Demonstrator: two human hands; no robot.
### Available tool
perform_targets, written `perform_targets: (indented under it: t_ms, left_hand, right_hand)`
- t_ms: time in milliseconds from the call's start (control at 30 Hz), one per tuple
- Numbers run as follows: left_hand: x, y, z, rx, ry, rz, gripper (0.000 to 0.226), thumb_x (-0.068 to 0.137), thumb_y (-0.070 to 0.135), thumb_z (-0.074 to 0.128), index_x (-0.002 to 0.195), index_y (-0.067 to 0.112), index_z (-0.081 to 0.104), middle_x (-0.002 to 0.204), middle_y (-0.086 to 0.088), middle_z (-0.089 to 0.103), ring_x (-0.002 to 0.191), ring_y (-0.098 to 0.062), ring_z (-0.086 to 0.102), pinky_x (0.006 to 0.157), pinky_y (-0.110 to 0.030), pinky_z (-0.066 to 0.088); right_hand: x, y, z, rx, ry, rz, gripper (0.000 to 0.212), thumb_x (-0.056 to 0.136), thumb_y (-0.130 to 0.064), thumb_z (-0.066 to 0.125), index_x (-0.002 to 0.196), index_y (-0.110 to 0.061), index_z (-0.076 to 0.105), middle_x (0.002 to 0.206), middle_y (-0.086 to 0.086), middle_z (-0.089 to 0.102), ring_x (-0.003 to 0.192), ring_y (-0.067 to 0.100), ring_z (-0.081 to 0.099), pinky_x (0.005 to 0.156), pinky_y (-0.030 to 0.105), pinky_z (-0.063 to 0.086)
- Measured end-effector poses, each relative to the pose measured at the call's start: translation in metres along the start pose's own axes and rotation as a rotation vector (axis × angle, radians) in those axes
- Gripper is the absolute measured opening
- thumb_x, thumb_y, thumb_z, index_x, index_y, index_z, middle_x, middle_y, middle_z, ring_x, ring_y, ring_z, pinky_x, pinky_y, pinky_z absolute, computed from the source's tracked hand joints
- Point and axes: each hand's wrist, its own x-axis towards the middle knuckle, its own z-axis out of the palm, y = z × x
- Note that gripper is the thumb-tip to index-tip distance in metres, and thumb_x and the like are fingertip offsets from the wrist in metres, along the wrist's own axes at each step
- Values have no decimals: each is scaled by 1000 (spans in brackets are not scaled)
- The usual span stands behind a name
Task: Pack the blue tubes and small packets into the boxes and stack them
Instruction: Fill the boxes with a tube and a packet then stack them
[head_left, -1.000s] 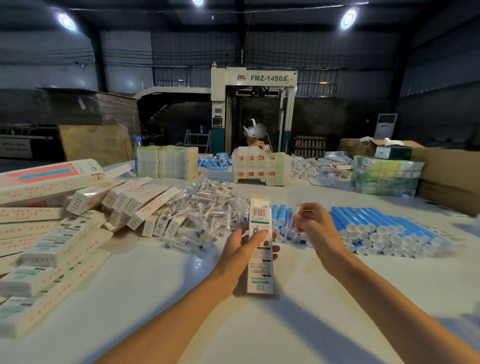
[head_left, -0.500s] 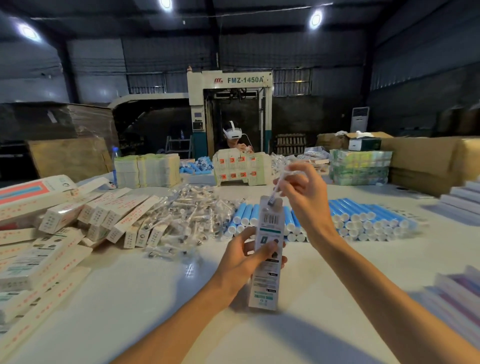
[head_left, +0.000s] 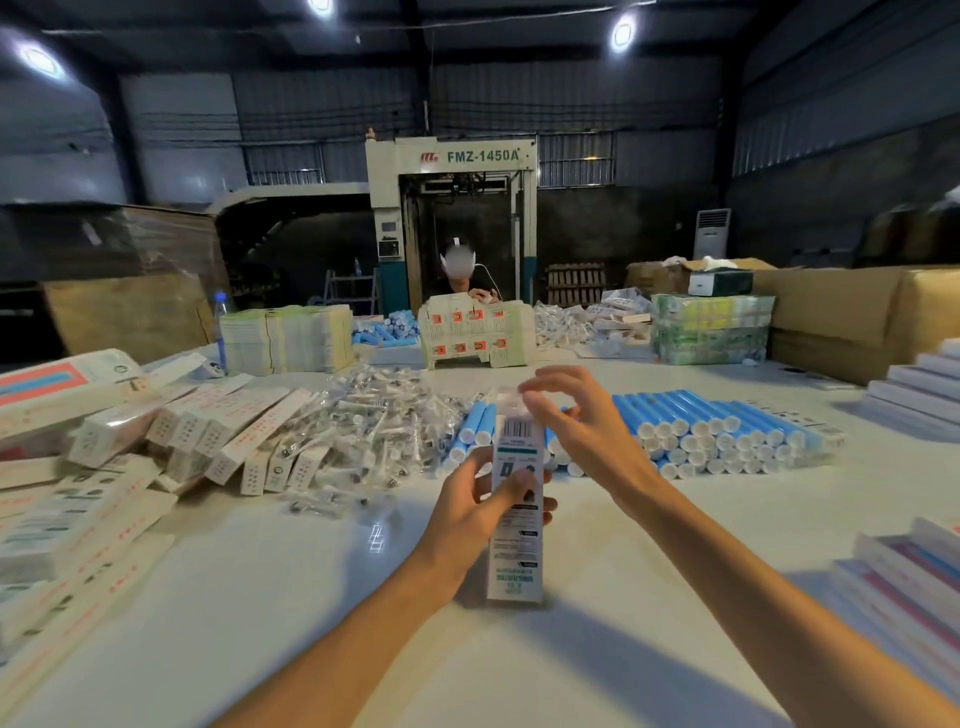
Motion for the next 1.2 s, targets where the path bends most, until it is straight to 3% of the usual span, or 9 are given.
perform_targets:
  t_ms: [100,200,333,467,567,733,933,1100,1200]
  left_hand:
    - [0,1,-1,-28,22,-9,41,99,21,70,135,7,57,120,-19,77,105,-46,75,98,-59,59]
    - [0,0,-2,-51,45,-8,38,99,19,69,134,8,59,123,-19,75,105,-47,75,97,-59,60]
    - [2,-2,-3,-7,48,10,36,102,20,72,135,14,62,121,-17,75,107,-43,75,98,-66,57]
    - [2,3,-9,105,44,118,64,98,17,76,150,33,42,130,-8,74,117,-32,73,102,-54,59]
    - [1,8,-14,221,-13,230,74,101,11,73,157,42,35,142,-4,66,127,-26,68,104,-42,58]
    - [2,10,-13,303,-20,243,62,102,17,73,151,40,44,131,-4,71,123,-26,69,106,-59,54]
    - [2,10,-9,308,-58,240,61,102,21,70,151,41,41,128,-3,72,120,-26,70,102,-51,58]
    - [-2,10,-4,257,-105,228,62,103,21,64,154,43,35,130,3,69,116,-22,70,95,-39,59]
    - [-3,7,2,82,-110,144,64,100,18,59,147,54,38,133,-3,65,102,-40,74,89,-54,64]
  right_hand:
    - [-2,1,-5,110,77,50,20,104,-37,58,120,-29,69,130,-15,59,114,-7,55,86,19,45]
    - [-8,7,-9,90,-5,72,25,101,-39,64,126,-36,61,123,-17,64,108,-8,60,86,23,50]
    - [-28,17,0,241,-130,86,41,96,-38,72,132,-41,53,118,-12,72,109,6,69,88,30,60]
    - [-35,21,14,286,-114,7,38,98,-24,71,134,-29,59,119,-5,74,111,16,70,95,41,60]
    - [-37,22,13,311,-140,-12,34,99,-27,70,133,-31,63,121,-7,73,114,16,69,95,37,60]
    - [-37,22,10,332,-148,-1,30,100,-30,68,129,-27,63,117,-8,74,110,17,71,93,35,61]
    - [-31,16,1,367,-93,4,27,104,-47,56,126,-32,57,118,-12,73,105,11,72,82,19,58]
    - [0,4,-16,228,-133,-4,17,102,-24,64,119,-22,60,105,-5,78,96,13,74,74,25,60]
    - [1,5,-14,70,-116,-136,13,100,-9,65,109,-18,65,99,-5,75,93,14,72,76,30,61]
